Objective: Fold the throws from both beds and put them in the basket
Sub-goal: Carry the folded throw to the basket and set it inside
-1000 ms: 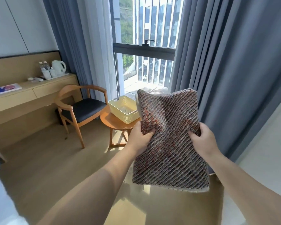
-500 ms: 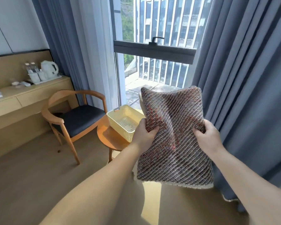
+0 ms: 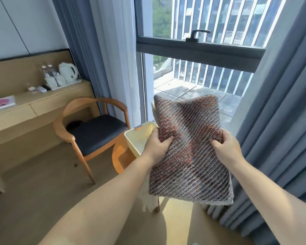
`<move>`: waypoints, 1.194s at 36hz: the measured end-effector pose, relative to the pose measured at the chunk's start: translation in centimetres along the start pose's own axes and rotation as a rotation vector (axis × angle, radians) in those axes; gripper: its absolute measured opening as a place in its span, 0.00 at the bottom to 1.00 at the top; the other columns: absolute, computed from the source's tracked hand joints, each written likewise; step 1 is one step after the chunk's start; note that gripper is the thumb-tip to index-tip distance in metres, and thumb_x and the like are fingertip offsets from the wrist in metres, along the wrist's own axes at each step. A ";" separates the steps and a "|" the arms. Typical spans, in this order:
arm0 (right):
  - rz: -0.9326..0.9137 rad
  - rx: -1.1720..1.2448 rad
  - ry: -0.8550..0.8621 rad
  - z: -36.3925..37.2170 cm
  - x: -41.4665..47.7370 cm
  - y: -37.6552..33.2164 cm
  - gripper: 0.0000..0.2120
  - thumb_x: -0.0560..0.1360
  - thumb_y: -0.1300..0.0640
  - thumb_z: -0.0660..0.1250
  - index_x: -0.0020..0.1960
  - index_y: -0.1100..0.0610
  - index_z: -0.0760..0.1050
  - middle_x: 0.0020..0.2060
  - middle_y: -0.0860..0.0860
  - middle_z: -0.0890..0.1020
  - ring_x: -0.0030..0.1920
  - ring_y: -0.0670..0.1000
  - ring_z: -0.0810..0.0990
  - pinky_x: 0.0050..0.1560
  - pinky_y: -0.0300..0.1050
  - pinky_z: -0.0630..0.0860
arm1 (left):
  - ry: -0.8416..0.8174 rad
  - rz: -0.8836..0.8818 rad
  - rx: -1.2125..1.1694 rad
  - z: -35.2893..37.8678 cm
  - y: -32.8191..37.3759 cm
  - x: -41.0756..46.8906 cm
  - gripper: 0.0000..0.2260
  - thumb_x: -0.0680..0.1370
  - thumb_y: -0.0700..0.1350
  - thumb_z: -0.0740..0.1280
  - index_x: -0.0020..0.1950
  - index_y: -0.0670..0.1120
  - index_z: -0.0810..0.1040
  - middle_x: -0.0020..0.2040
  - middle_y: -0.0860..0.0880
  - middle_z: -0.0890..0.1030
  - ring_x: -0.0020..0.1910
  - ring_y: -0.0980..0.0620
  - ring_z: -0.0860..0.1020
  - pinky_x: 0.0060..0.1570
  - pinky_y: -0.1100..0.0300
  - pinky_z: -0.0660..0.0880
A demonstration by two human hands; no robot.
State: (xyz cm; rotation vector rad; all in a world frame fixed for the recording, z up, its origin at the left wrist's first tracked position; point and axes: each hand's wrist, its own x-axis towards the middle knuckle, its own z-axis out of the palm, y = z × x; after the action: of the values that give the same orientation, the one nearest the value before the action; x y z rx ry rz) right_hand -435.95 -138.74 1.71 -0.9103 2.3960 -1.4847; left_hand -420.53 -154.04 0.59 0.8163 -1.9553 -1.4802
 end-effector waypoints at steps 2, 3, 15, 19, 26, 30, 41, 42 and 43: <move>-0.010 0.029 -0.038 0.8 3.9 0.8 0.10 0.77 0.62 0.64 0.58 0.54 0.74 0.46 0.49 0.80 0.45 0.47 0.78 0.40 0.36 0.69 | 0.049 -0.014 0.023 0.6 -0.3 3.1 0.18 0.77 0.49 0.69 0.64 0.49 0.70 0.55 0.55 0.77 0.55 0.55 0.76 0.56 0.61 0.69; -0.021 0.029 -0.052 1.1 5.8 1.0 0.10 0.77 0.62 0.64 0.58 0.54 0.74 0.46 0.49 0.80 0.45 0.48 0.77 0.39 0.35 0.69 | 0.074 -0.024 0.037 0.9 -0.4 4.7 0.18 0.77 0.49 0.69 0.64 0.49 0.70 0.55 0.55 0.77 0.55 0.54 0.76 0.57 0.60 0.70; -0.055 -0.019 -0.186 4.5 23.7 1.2 0.12 0.76 0.62 0.65 0.58 0.54 0.74 0.45 0.51 0.78 0.45 0.52 0.75 0.43 0.40 0.65 | 0.284 -0.094 0.062 2.4 -0.9 18.6 0.17 0.77 0.48 0.69 0.63 0.47 0.70 0.55 0.53 0.76 0.56 0.53 0.75 0.56 0.60 0.70; -0.042 -0.036 -0.203 7.1 27.3 2.0 0.11 0.75 0.62 0.66 0.58 0.57 0.75 0.43 0.51 0.79 0.44 0.52 0.76 0.42 0.41 0.66 | 0.301 -0.129 0.065 1.8 -2.3 22.1 0.18 0.77 0.47 0.68 0.64 0.47 0.69 0.55 0.54 0.75 0.55 0.55 0.75 0.54 0.61 0.69; -0.007 -0.058 -0.253 13.1 32.4 3.8 0.09 0.75 0.63 0.66 0.55 0.57 0.75 0.44 0.52 0.79 0.45 0.51 0.76 0.46 0.41 0.67 | 0.304 -0.203 0.047 0.0 -7.2 27.9 0.16 0.77 0.46 0.68 0.63 0.47 0.70 0.54 0.54 0.75 0.54 0.55 0.74 0.53 0.62 0.68; 0.077 -0.101 -0.253 16.4 34.5 5.4 0.12 0.77 0.61 0.65 0.60 0.55 0.74 0.48 0.51 0.78 0.48 0.51 0.76 0.46 0.40 0.66 | 0.261 -0.269 0.029 -0.7 -10.5 31.5 0.15 0.78 0.47 0.67 0.63 0.48 0.70 0.55 0.54 0.75 0.53 0.56 0.73 0.53 0.63 0.67; 0.186 -0.208 -0.344 25.9 35.6 9.5 0.13 0.76 0.63 0.65 0.60 0.57 0.74 0.44 0.50 0.78 0.44 0.50 0.75 0.41 0.38 0.65 | 0.259 -0.586 -0.050 -2.5 -21.5 33.0 0.19 0.78 0.49 0.66 0.67 0.48 0.68 0.61 0.51 0.76 0.59 0.51 0.74 0.58 0.58 0.69; 0.196 -0.216 -0.374 27.0 35.1 10.1 0.14 0.76 0.62 0.65 0.61 0.56 0.73 0.44 0.50 0.78 0.44 0.50 0.75 0.43 0.39 0.66 | 0.262 -0.629 -0.052 -2.8 -22.5 32.4 0.19 0.78 0.49 0.66 0.67 0.48 0.67 0.62 0.50 0.76 0.59 0.50 0.74 0.59 0.56 0.69; 0.207 -0.233 -0.409 28.0 34.7 10.6 0.14 0.77 0.60 0.65 0.62 0.55 0.73 0.45 0.49 0.77 0.45 0.51 0.76 0.44 0.41 0.67 | 0.269 -0.666 -0.050 -3.1 -23.6 31.7 0.19 0.78 0.49 0.66 0.67 0.48 0.67 0.62 0.50 0.76 0.60 0.49 0.74 0.61 0.55 0.70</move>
State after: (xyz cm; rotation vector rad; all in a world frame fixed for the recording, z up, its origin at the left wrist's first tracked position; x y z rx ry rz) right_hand -455.24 -176.61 -15.43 -0.8775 2.2957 -0.8618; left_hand -436.07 -184.53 -19.41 1.6580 -1.5030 -1.6461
